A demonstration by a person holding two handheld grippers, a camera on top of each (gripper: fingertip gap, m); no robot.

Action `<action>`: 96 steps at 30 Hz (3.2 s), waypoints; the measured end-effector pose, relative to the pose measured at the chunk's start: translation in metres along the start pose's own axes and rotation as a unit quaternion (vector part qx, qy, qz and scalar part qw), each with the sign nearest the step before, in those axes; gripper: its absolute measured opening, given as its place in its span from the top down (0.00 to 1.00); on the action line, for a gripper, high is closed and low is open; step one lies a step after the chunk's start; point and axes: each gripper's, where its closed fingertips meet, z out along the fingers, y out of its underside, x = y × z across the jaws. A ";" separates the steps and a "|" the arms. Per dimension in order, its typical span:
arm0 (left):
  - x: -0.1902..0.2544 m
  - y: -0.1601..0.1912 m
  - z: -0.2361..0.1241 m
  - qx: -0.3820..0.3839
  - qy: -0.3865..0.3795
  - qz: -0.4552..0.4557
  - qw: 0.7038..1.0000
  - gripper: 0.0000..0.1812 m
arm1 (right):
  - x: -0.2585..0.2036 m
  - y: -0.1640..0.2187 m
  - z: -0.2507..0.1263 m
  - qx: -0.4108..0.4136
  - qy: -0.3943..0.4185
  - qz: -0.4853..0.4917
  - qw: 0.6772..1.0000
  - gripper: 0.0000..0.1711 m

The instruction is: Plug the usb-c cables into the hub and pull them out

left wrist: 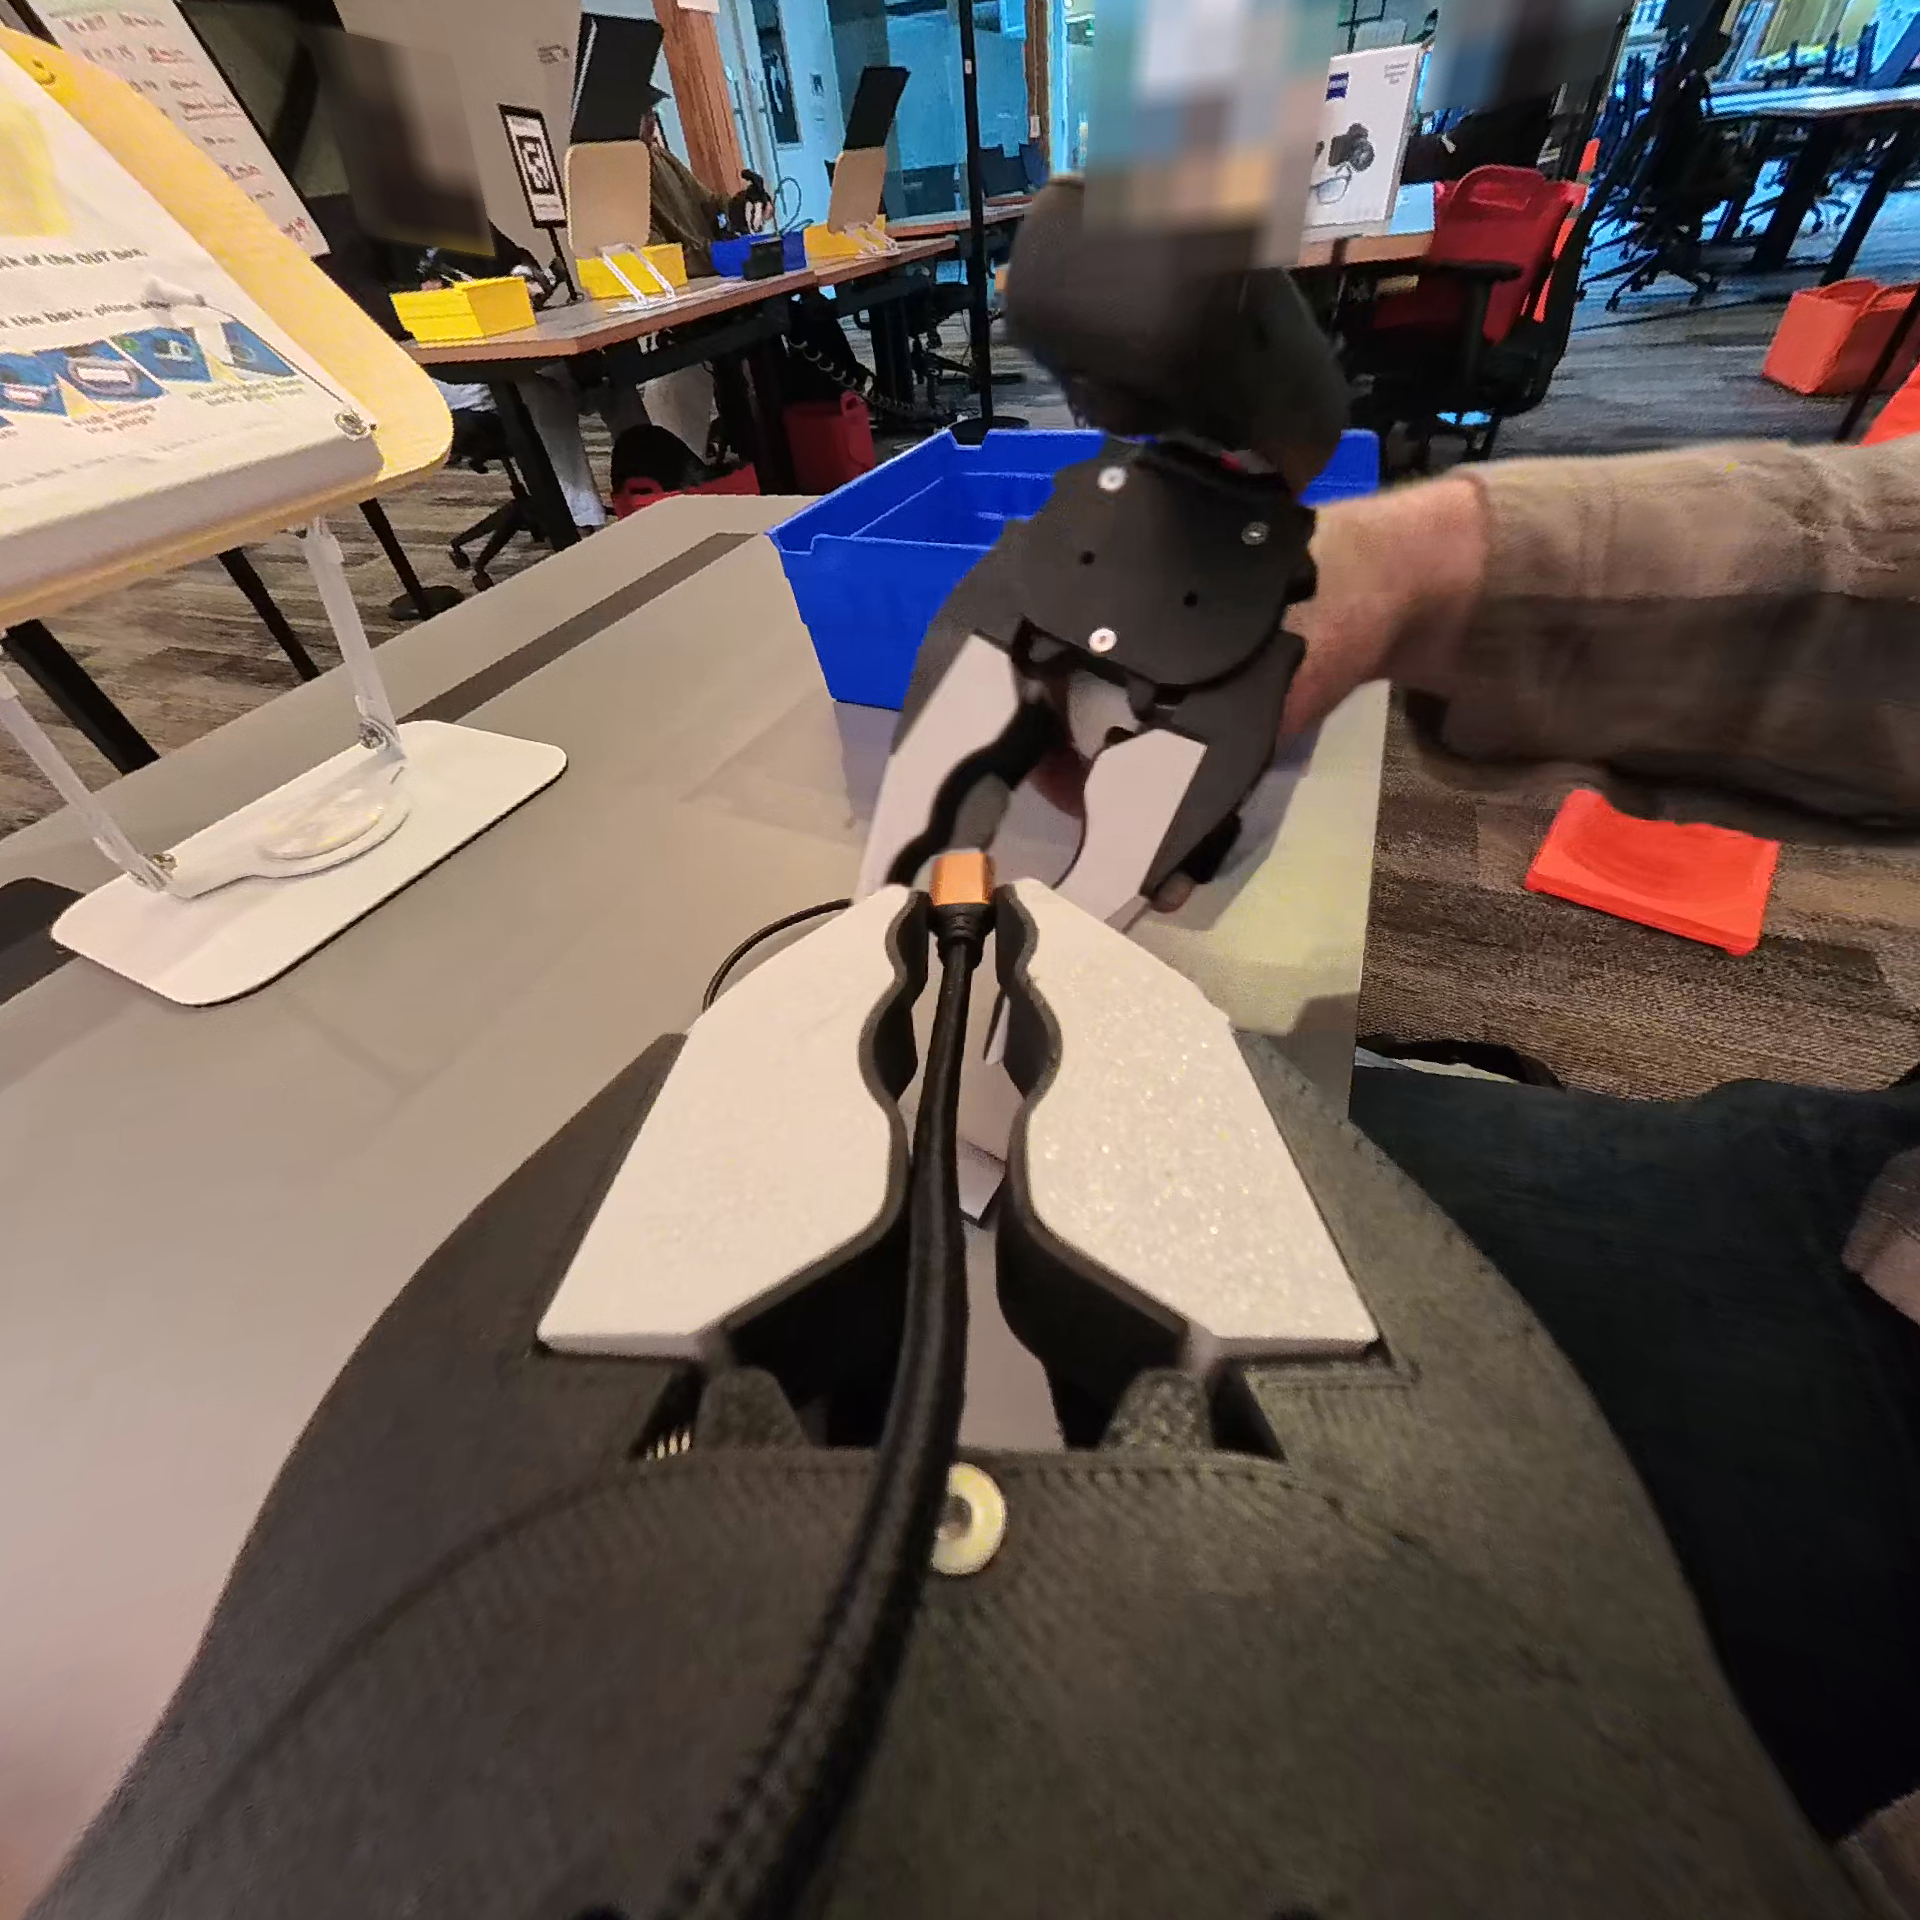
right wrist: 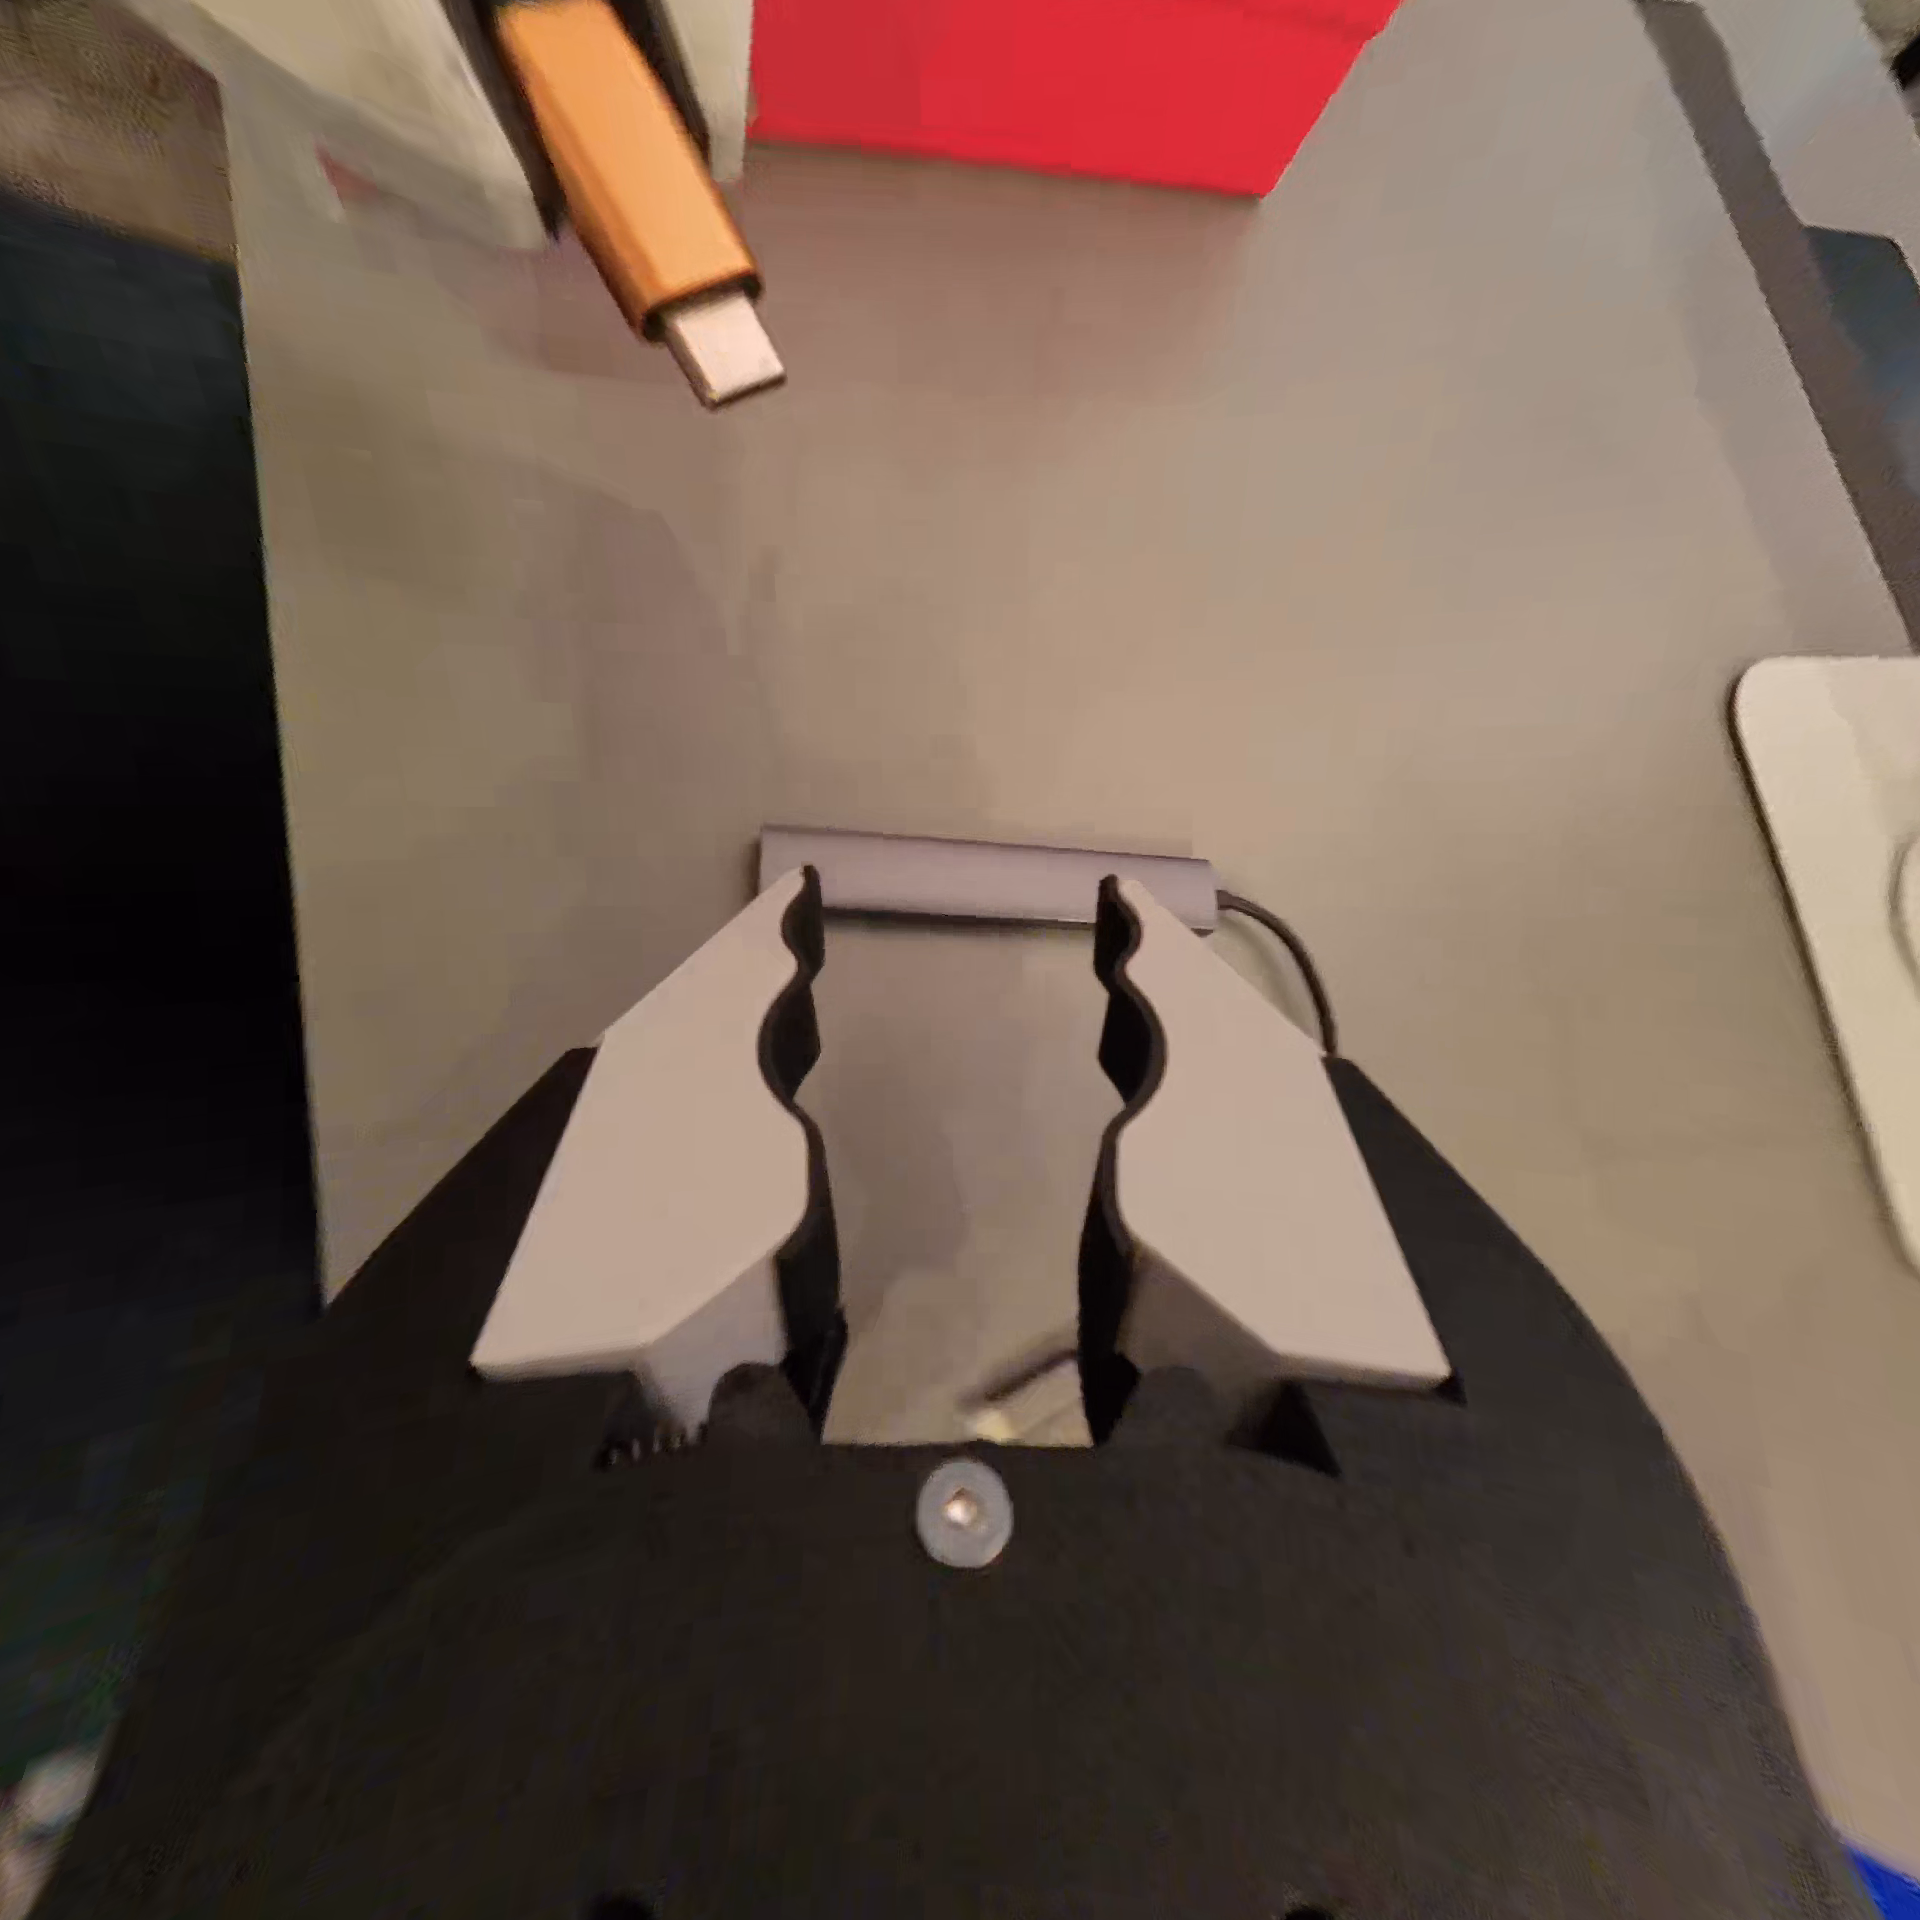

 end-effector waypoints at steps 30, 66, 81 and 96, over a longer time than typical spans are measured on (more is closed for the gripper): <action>-0.009 0.010 -0.003 -0.007 0.011 0.000 1.000 0.93 | 0.050 0.030 0.065 -0.178 -0.185 -0.122 0.959 0.87; -0.042 0.038 0.003 -0.050 -0.067 -0.026 0.996 0.93 | 0.058 -0.012 0.051 -0.110 -0.204 -0.153 0.961 0.89; -0.063 0.036 0.008 -0.053 -0.102 -0.024 0.993 0.93 | 0.069 -0.023 0.021 -0.057 -0.188 -0.129 0.972 0.89; -0.055 0.041 0.011 -0.060 -0.089 -0.026 0.994 0.94 | 0.123 0.048 0.065 -0.174 -0.055 0.062 0.981 0.89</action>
